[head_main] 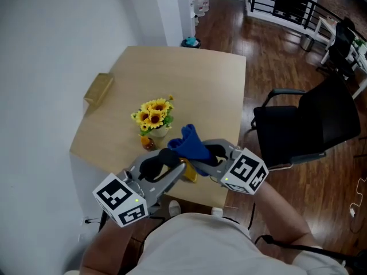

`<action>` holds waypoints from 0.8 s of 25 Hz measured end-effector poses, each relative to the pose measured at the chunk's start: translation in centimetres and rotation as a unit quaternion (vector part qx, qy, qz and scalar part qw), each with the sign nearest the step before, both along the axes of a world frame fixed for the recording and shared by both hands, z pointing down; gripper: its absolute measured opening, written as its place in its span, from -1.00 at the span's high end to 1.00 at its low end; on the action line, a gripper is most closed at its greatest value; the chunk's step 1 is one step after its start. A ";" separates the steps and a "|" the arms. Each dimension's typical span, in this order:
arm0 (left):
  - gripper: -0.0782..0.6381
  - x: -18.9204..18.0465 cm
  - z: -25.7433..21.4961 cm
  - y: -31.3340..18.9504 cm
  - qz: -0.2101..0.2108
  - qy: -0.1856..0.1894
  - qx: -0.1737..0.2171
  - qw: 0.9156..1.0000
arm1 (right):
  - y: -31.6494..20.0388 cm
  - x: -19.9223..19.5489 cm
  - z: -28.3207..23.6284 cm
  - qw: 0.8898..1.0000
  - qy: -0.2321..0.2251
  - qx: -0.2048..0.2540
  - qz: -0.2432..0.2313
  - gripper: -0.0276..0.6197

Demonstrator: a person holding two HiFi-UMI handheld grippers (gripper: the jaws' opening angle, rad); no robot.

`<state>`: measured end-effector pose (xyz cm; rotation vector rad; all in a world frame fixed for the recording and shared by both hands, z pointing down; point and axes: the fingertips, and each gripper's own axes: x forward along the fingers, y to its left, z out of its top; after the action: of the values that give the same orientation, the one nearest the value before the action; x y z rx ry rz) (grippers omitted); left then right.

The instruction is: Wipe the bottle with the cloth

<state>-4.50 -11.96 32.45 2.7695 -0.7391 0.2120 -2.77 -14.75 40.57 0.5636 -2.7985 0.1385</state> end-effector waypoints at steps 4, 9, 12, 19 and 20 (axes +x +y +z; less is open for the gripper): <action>0.35 -1.4 -1.2 -0.6 0.000 0.012 0.008 1.000 | 0.0 -0.2 6.8 0.996 0.014 -0.084 0.019 0.47; 0.35 -2.6 -3.1 -1.7 0.003 0.024 0.024 0.999 | -0.4 -0.7 13.7 0.978 0.044 -0.193 0.071 0.47; 0.35 -3.0 -3.5 -2.6 0.010 0.026 0.030 0.999 | 1.0 -3.9 13.7 0.976 0.060 -0.206 0.048 0.47; 0.35 -3.7 -1.8 -4.4 0.032 -0.003 0.036 0.999 | 1.3 -7.5 11.8 0.977 0.070 -0.196 0.042 0.47; 0.35 -3.9 -1.5 -4.6 0.035 -0.006 0.035 0.999 | 1.1 -7.0 12.1 0.976 0.078 -0.195 0.051 0.47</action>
<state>-8.41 -16.60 30.96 2.8666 -0.6655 0.2217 -9.76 -13.63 52.64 0.5892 -2.4941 0.6214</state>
